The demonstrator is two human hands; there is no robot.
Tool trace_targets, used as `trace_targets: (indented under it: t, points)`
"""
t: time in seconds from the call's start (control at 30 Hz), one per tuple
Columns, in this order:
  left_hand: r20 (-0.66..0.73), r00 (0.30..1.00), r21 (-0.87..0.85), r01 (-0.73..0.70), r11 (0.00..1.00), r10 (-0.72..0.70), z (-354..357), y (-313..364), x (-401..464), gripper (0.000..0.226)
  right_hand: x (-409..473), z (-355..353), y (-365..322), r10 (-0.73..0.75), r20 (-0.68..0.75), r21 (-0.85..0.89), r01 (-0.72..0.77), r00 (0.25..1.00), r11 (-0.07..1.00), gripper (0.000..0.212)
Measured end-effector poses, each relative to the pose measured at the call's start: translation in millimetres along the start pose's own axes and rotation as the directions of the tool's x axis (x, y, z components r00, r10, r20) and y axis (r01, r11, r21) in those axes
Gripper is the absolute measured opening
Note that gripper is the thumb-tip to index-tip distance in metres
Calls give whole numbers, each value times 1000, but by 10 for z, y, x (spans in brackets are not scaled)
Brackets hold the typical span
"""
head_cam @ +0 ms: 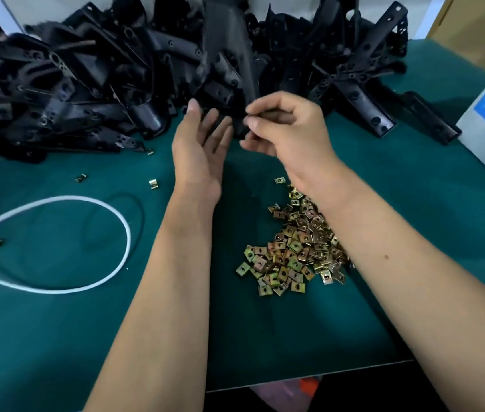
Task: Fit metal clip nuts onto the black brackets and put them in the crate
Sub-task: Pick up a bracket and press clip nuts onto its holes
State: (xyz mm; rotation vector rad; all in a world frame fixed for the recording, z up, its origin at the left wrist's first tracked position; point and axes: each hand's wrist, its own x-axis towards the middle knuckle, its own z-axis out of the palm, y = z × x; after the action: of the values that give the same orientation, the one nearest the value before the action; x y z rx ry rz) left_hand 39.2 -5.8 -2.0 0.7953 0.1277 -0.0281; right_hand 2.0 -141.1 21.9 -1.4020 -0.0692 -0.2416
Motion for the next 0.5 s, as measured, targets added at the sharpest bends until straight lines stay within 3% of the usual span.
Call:
trace_targets:
  t: [0.03, 0.1, 0.2, 0.4, 0.5]
  points:
    - [46, 999, 58, -11, 998, 9, 7, 4, -7, 42, -32, -83, -40, 106, 112, 92, -117, 988, 989, 16]
    - [59, 997, 130, -60, 990, 53, 33, 49, -24, 43, -94, -283, -80, 221, 269, 20, -235, 937, 972, 15]
    - [-6, 995, 133, -102, 986, 104, 29, 156, -13, 42, -151, -483, -89, 247, 338, -163, -202, 908, 966, 12]
    - [103, 993, 37, -56, 998, 52, 21, 162, -40, 61, -176, -488, -6, 155, 431, -205, -71, 889, 976, 9]
    - [107, 993, -8, -46, 999, 47, -5, 136, -68, 52, -210, -438, 52, 150, 431, -243, -46, 890, 969, 6]
